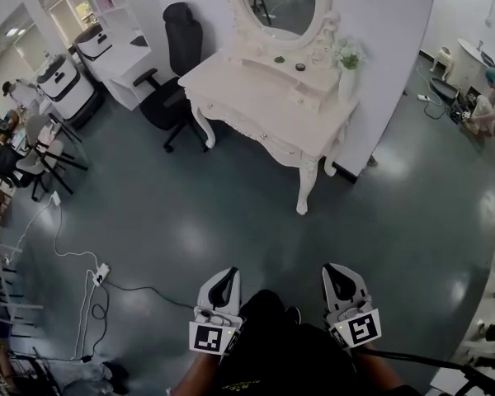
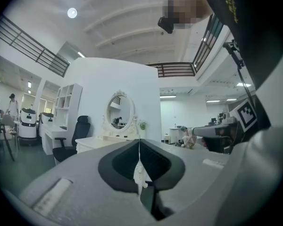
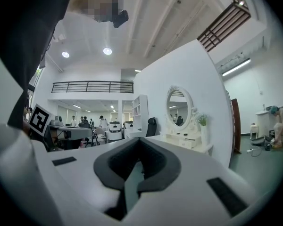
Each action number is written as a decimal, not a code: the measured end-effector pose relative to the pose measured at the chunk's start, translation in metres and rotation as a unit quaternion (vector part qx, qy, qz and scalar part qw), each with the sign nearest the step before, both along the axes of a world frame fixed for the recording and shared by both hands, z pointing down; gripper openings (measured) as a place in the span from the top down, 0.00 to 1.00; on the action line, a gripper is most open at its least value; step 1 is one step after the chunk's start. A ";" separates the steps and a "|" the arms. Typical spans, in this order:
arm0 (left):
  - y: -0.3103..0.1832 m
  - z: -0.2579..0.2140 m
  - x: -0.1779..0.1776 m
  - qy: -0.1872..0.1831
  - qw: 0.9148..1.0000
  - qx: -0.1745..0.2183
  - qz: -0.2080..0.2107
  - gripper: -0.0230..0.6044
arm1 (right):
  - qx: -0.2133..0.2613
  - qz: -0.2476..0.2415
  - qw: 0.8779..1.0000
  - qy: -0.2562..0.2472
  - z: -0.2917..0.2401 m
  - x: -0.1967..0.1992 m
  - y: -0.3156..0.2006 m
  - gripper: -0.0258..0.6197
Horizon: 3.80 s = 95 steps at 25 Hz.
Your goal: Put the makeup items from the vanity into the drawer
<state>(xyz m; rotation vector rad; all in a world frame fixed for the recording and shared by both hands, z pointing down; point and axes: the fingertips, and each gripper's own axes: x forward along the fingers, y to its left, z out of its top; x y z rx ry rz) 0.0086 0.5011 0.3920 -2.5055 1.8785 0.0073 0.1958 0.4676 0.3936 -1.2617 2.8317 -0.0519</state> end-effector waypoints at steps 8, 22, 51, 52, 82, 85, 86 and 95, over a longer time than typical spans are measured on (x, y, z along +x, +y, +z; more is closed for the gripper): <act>-0.098 0.022 -0.015 -0.001 1.000 -0.009 0.008 0.93 | -0.009 0.027 1.000 0.008 0.022 0.002 -0.090 0.96; -0.432 0.015 -0.137 -0.001 0.998 -0.019 0.052 0.93 | 0.014 0.086 0.995 0.042 -0.008 -0.103 -0.410 0.96; -0.586 0.037 -0.178 0.004 0.997 -0.077 0.011 0.93 | 0.074 0.074 0.994 0.042 -0.054 -0.128 -0.709 0.44; -0.589 0.037 -0.178 0.008 0.997 -0.076 0.010 0.93 | 0.072 0.074 0.994 0.045 -0.051 -0.127 -0.717 0.44; -0.628 0.075 -0.207 0.020 0.990 -0.131 -0.052 0.93 | -0.316 0.099 0.906 0.264 0.192 -0.112 -0.954 0.48; -0.629 0.072 -0.206 0.022 0.990 -0.128 -0.051 0.93 | -0.329 0.099 0.900 0.268 0.201 -0.111 -0.955 0.50; -0.630 0.070 -0.206 0.023 0.991 -0.123 -0.051 0.93 | -0.333 0.097 0.900 0.262 0.202 -0.111 -0.956 0.50; -0.626 0.074 -0.202 0.011 0.990 -0.135 -0.047 0.93 | -0.334 0.102 0.906 0.238 0.202 -0.112 -0.958 0.64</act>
